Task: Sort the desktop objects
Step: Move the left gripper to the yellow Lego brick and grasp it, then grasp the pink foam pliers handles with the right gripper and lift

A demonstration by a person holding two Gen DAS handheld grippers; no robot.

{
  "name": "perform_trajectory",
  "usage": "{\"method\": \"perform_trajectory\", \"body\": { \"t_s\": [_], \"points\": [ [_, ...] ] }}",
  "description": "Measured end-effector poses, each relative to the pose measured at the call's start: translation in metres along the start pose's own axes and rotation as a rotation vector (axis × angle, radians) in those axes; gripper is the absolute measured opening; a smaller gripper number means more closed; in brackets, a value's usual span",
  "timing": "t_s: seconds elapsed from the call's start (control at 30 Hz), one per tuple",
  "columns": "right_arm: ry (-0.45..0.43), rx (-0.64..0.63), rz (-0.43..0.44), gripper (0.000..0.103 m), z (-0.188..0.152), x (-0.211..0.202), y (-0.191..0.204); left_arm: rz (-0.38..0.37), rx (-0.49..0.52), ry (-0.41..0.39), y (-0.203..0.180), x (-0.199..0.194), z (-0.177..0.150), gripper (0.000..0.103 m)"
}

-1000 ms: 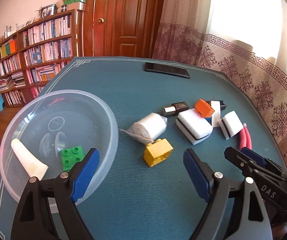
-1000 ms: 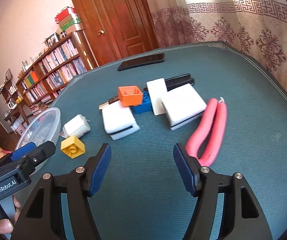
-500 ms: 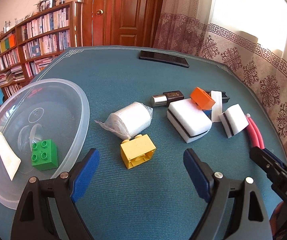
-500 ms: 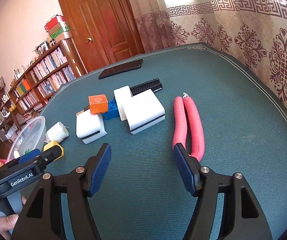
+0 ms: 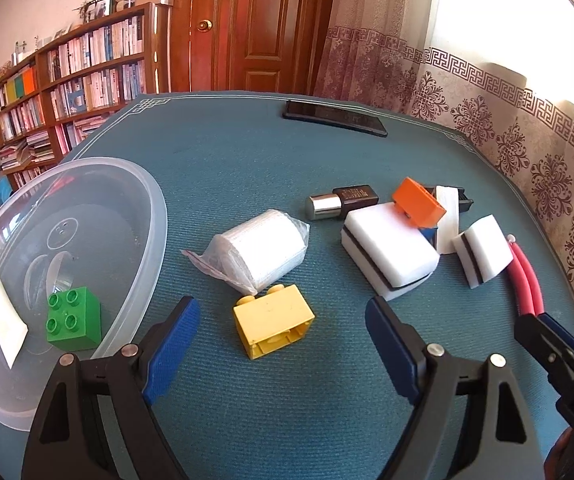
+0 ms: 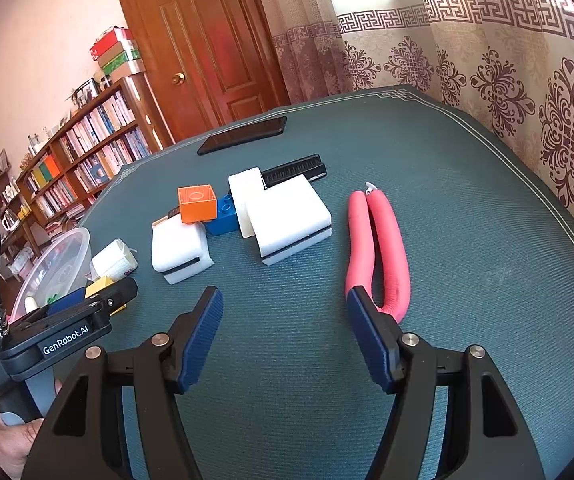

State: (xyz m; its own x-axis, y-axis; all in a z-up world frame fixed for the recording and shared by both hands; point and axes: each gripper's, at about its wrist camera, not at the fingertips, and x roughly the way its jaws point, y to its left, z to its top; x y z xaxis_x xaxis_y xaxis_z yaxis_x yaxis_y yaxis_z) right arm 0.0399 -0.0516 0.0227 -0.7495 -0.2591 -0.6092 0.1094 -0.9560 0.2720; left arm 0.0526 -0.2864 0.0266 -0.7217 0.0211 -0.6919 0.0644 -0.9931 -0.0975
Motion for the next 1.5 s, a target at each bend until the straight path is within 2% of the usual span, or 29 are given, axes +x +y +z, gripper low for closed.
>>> {"method": "perform_trajectory", "body": {
  "t_s": [0.13,0.37,0.5,1.0,1.13,1.27,1.5],
  "points": [
    [0.001,-0.001,-0.001,0.068,0.0,0.0,0.0,-0.006,0.007,-0.008,-0.002,0.001,0.002,0.072],
    [0.003,-0.002,-0.001,0.068,-0.001,0.001,0.001,-0.031,0.027,-0.002,-0.007,0.002,0.0,0.063],
    [0.004,-0.003,-0.003,0.068,-0.001,0.001,0.001,-0.081,0.007,0.03,-0.005,0.006,0.0,0.041],
    [-0.03,-0.043,0.0,0.068,0.004,-0.009,0.006,-0.165,0.031,0.036,-0.028,0.001,-0.01,0.04],
    [-0.058,-0.026,-0.028,0.068,0.014,-0.014,-0.002,-0.179,0.039,0.031,-0.03,-0.001,-0.01,0.04],
    [-0.077,-0.004,-0.098,0.068,0.023,-0.016,-0.019,-0.196,0.019,0.038,-0.026,0.001,-0.01,0.04],
    [0.004,0.008,-0.167,0.068,0.028,0.001,-0.041,-0.208,0.01,0.04,-0.025,0.001,-0.011,0.04]
  ]
}}
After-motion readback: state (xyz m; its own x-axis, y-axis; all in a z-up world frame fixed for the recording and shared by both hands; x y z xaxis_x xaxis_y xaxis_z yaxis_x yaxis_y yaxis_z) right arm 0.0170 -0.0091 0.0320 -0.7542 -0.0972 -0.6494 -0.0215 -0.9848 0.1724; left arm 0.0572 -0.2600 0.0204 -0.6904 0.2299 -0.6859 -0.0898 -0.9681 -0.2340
